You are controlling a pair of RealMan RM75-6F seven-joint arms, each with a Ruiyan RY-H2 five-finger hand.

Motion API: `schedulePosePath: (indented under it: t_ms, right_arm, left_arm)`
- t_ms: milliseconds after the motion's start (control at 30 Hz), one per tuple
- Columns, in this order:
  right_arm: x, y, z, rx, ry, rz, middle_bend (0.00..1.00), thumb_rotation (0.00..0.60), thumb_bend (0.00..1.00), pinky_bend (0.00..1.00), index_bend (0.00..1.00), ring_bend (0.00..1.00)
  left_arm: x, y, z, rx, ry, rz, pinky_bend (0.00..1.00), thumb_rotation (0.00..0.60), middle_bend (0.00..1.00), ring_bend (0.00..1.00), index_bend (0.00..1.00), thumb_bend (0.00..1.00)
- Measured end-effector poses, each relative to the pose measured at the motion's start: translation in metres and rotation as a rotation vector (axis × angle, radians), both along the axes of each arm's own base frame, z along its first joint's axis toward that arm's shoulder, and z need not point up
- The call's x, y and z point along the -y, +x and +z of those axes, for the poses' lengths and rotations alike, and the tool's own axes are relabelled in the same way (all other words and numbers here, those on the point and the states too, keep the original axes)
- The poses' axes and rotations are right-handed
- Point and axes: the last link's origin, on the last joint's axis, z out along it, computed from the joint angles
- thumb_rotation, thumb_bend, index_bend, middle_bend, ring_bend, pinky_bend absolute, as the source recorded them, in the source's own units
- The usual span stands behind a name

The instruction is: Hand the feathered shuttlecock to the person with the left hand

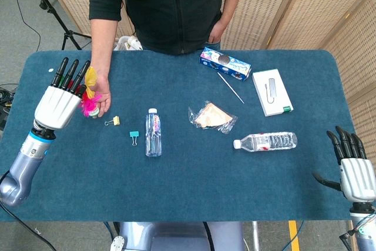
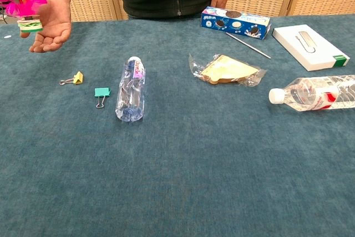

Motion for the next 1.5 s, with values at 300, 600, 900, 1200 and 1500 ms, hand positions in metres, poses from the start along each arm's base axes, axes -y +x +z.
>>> schedulePosePath:
  t_ms: [300, 600, 900, 1200, 1500]
  right_arm:
    - [0.002, -0.001, -0.003, -0.008, 0.007, -0.008, 0.0, 0.6, 0.0, 0.0, 0.0, 0.0]
    - [0.002, -0.001, -0.005, -0.015, 0.011, -0.012, 0.0, 0.6, 0.0, 0.0, 0.0, 0.0]
    - [0.002, -0.002, -0.004, -0.013, 0.011, -0.016, 0.0, 0.6, 0.0, 0.0, 0.0, 0.0]
    - [0.001, -0.001, -0.003, -0.01, 0.01, -0.014, 0.0, 0.6, 0.0, 0.0, 0.0, 0.0]
    - [-0.001, 0.001, -0.001, -0.001, 0.007, -0.007, 0.0, 0.6, 0.0, 0.0, 0.0, 0.0]
  left_arm:
    - [-0.014, -0.015, -0.001, -0.039, 0.035, 0.04, 0.0, 0.6, 0.0, 0.0, 0.78, 0.54]
    - [-0.022, -0.018, -0.011, -0.045, 0.036, 0.042, 0.0, 0.6, 0.0, 0.0, 0.74, 0.46]
    - [-0.022, -0.021, -0.016, -0.021, 0.032, 0.102, 0.0, 0.6, 0.0, 0.0, 0.05, 0.0]
    - [-0.012, -0.01, -0.003, 0.1, 0.011, 0.073, 0.0, 0.6, 0.0, 0.0, 0.03, 0.0]
    - [0.022, 0.011, 0.037, 0.37, -0.03, 0.011, 0.0, 0.6, 0.0, 0.0, 0.01, 0.0]
